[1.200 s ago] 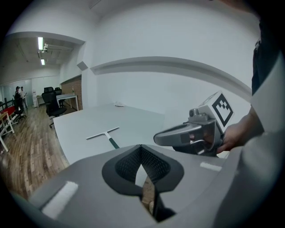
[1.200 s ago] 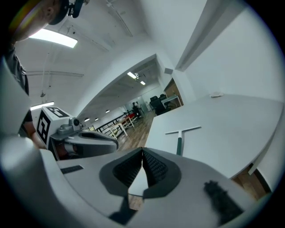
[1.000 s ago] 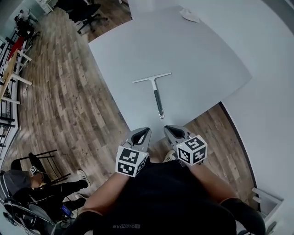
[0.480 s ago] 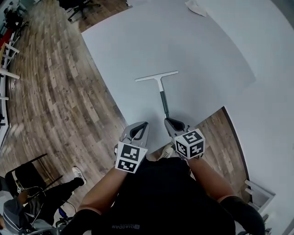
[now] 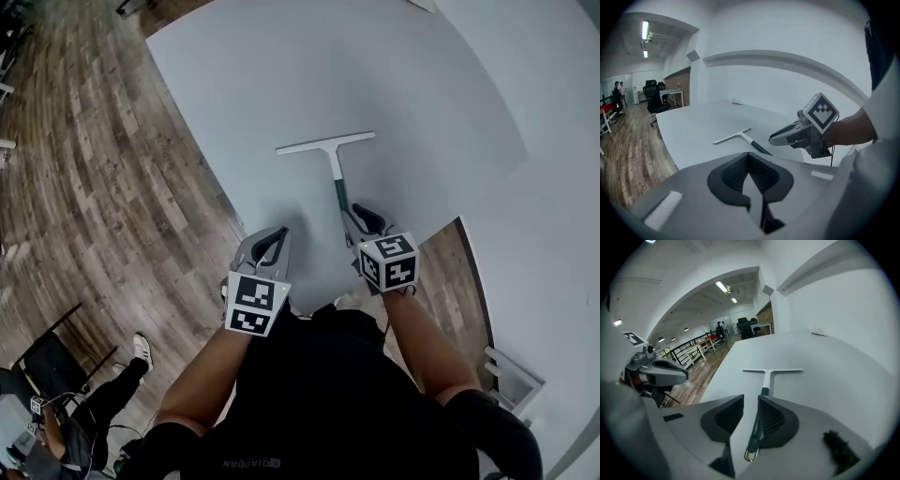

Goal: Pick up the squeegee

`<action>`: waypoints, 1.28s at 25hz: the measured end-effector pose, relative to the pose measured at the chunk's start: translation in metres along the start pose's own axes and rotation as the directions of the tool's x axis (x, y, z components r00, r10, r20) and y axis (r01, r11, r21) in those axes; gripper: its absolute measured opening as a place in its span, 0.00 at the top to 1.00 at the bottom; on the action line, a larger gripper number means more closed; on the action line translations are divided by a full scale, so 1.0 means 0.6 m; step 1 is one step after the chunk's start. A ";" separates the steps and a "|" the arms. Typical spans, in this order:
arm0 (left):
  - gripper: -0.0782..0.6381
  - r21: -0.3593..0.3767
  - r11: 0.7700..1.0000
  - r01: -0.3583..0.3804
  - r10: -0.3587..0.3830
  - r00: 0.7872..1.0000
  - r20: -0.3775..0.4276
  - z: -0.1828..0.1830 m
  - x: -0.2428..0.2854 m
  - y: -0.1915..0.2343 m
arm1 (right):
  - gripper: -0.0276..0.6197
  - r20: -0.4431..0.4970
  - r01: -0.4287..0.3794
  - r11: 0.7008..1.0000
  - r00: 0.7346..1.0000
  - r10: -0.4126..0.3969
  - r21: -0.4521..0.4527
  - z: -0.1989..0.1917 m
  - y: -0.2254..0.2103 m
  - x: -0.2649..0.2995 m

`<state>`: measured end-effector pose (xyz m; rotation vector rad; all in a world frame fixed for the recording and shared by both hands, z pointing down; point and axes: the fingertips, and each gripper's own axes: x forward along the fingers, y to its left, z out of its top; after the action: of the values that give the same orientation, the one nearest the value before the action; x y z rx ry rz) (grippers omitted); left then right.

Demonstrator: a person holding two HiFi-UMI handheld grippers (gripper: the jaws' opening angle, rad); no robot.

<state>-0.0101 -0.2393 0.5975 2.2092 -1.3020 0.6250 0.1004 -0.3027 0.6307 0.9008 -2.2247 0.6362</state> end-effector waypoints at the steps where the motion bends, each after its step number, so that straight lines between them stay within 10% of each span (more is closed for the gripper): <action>1: 0.88 -0.007 1.000 -0.004 0.004 1.000 0.000 -0.001 0.004 0.008 | 0.82 -0.007 0.012 1.000 1.000 -0.012 0.002 0.001 -0.008 0.009; 32: 0.88 -0.147 0.988 -0.054 0.046 0.997 -0.059 -0.070 -0.019 0.132 | 0.78 -0.171 0.142 0.988 0.977 -0.129 0.067 0.010 -0.086 0.192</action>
<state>-0.0911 -0.2387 0.6373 2.0309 -1.3350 0.5836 0.0722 -0.3889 0.7187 0.9921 -1.9836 0.7123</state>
